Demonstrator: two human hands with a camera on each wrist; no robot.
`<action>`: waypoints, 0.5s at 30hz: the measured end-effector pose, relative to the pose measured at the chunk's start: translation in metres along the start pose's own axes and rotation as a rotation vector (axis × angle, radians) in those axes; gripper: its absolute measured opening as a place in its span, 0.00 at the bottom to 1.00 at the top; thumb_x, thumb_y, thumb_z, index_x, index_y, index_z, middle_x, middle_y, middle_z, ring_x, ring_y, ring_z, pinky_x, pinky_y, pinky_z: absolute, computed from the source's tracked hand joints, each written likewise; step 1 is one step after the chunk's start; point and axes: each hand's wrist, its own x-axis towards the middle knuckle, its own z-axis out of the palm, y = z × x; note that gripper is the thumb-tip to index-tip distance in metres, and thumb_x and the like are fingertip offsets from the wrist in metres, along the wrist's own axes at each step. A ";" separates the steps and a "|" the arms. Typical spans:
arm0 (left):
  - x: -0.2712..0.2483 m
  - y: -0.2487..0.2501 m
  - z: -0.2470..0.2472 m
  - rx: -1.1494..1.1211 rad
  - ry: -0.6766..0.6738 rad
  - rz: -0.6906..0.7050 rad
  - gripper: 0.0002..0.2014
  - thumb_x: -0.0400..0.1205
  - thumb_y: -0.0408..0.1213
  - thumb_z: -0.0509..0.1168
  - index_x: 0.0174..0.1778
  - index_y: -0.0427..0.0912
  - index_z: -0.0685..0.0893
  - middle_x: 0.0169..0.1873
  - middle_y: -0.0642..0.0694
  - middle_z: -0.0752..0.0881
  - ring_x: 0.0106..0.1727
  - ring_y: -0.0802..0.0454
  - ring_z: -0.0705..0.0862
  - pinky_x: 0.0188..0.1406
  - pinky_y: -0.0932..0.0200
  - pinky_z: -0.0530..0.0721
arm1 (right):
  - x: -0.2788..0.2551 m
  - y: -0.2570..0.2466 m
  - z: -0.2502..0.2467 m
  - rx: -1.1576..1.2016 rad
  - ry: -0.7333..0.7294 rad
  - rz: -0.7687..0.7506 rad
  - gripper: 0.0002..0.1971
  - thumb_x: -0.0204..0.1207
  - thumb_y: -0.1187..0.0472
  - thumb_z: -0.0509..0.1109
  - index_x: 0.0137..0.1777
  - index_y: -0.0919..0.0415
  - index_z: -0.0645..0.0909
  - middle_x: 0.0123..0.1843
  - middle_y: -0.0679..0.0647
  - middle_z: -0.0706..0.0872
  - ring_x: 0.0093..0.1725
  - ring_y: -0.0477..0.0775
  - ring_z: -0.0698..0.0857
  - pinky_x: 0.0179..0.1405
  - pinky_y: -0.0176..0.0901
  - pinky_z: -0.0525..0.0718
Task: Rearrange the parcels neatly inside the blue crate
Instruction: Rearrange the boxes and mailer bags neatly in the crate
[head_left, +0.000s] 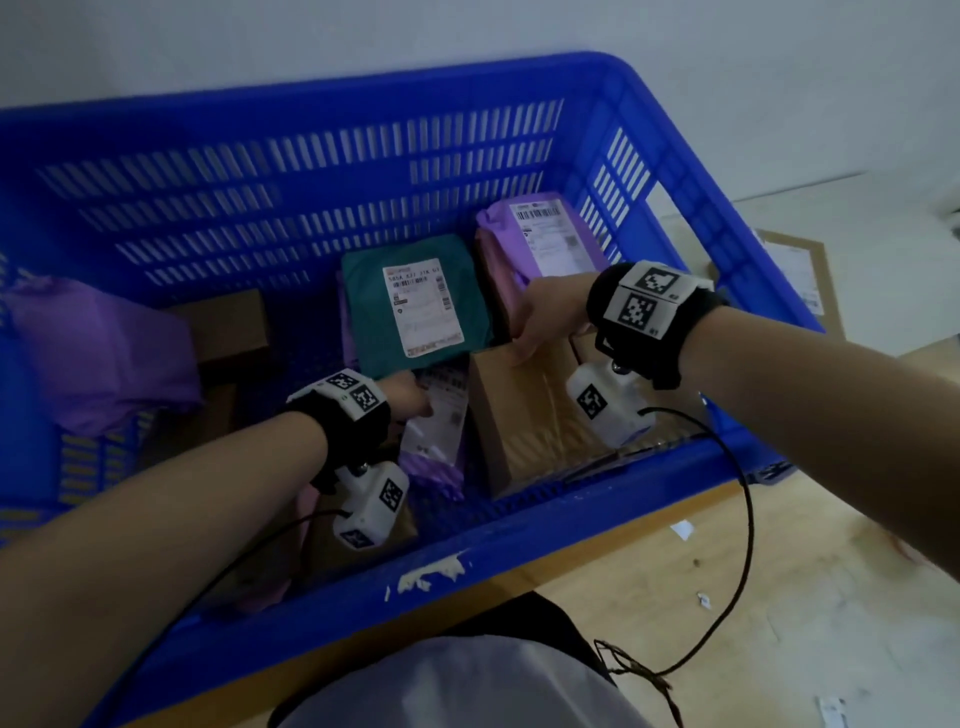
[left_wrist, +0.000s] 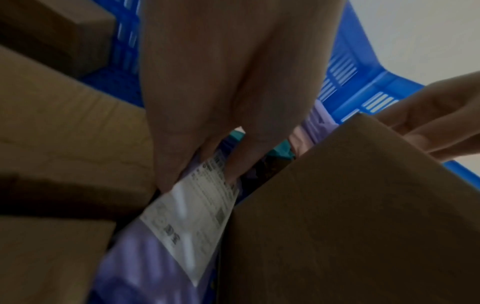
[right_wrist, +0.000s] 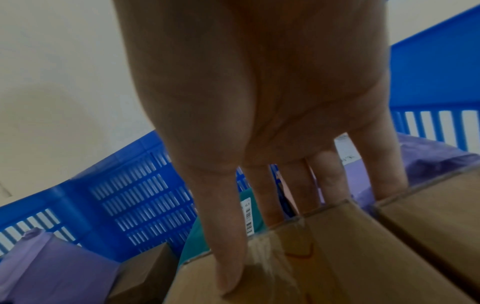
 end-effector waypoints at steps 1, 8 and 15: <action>0.002 0.001 0.003 -0.016 0.006 -0.019 0.07 0.83 0.32 0.62 0.42 0.33 0.76 0.38 0.41 0.75 0.38 0.47 0.75 0.34 0.58 0.71 | 0.001 0.002 0.001 0.010 0.003 -0.001 0.23 0.74 0.49 0.73 0.65 0.63 0.83 0.61 0.55 0.85 0.50 0.51 0.81 0.45 0.37 0.82; 0.017 0.011 0.020 -0.025 0.013 -0.092 0.09 0.83 0.31 0.63 0.36 0.33 0.75 0.38 0.39 0.76 0.44 0.43 0.79 0.40 0.53 0.76 | 0.004 0.012 0.005 0.071 0.028 0.008 0.25 0.71 0.46 0.75 0.64 0.61 0.84 0.62 0.55 0.86 0.63 0.55 0.83 0.62 0.44 0.80; 0.023 0.012 0.031 -0.238 -0.044 -0.171 0.19 0.82 0.29 0.63 0.68 0.26 0.75 0.64 0.29 0.81 0.64 0.33 0.83 0.57 0.45 0.84 | 0.008 0.017 0.008 0.094 0.030 0.000 0.25 0.71 0.46 0.75 0.63 0.63 0.85 0.62 0.55 0.87 0.62 0.55 0.84 0.57 0.42 0.80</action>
